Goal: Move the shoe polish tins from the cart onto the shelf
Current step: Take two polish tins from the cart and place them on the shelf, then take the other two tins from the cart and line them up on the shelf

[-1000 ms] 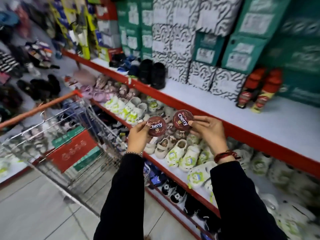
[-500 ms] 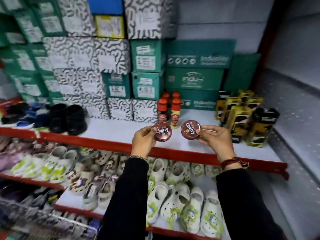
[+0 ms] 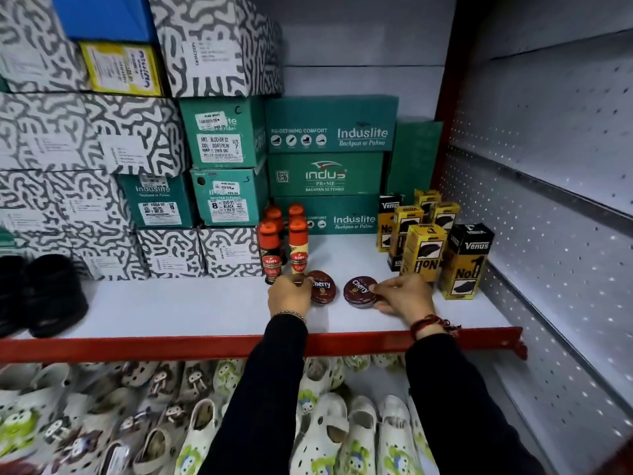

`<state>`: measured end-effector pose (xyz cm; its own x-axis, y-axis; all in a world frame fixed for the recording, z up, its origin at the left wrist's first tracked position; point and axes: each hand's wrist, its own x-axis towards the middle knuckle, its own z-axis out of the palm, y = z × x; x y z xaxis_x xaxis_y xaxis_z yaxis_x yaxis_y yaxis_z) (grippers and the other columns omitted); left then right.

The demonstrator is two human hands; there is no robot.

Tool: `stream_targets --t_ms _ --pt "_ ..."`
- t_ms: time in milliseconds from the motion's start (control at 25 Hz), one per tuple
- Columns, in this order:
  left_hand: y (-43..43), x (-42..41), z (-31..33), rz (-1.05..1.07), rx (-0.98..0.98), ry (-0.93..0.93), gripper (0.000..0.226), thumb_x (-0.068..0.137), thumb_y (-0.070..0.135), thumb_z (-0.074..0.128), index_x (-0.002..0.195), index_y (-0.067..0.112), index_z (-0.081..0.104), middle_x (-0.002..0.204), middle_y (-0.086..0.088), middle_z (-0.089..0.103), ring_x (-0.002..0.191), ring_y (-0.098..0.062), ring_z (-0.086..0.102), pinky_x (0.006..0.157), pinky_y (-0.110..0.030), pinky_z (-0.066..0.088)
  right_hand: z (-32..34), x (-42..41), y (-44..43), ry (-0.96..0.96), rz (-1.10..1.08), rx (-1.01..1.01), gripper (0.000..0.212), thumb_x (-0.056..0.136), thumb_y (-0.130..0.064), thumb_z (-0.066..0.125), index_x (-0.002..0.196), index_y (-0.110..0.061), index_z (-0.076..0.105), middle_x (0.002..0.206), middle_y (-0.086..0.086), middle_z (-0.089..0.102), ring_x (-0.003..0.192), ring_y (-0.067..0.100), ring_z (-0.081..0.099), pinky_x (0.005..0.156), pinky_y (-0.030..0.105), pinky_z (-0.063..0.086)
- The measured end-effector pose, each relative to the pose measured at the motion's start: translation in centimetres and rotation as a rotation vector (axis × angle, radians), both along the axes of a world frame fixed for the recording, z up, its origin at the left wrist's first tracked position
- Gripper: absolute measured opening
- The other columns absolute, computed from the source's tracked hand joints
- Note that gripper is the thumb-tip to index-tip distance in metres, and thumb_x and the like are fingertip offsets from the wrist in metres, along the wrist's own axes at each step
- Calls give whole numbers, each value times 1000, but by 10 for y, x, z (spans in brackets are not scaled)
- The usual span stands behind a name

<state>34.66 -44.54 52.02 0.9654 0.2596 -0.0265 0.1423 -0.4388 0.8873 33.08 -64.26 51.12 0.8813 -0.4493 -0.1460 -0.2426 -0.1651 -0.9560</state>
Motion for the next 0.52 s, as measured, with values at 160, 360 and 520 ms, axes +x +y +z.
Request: stream_targets --t_ms 160,360,520 --pt "-1 12 -3 14 233 -24 32 89 35 64 110 15 76 114 -13 74 110 -34 66 91 -35 51 5 5 2 16 -10 -147 16 74 -12 83 79 2 76 73 19 77 70 31 77 71 42 64" --pt "-2 17 -18 -3 396 -17 36 87 43 61 104 15 76 108 -12 76 105 -34 66 88 -37 53 9 8 9 37 18 -423 18 75 -21 80 70 -4 78 69 14 76 70 31 75 74 43 63" --pt "4 2 -11 33 449 -125 41 91 49 51 113 22 73 116 -13 71 111 -35 59 89 -39 51 24 -1 25 -107 -8 -623 28 83 -39 70 89 -13 79 94 7 79 88 28 72 85 38 58"
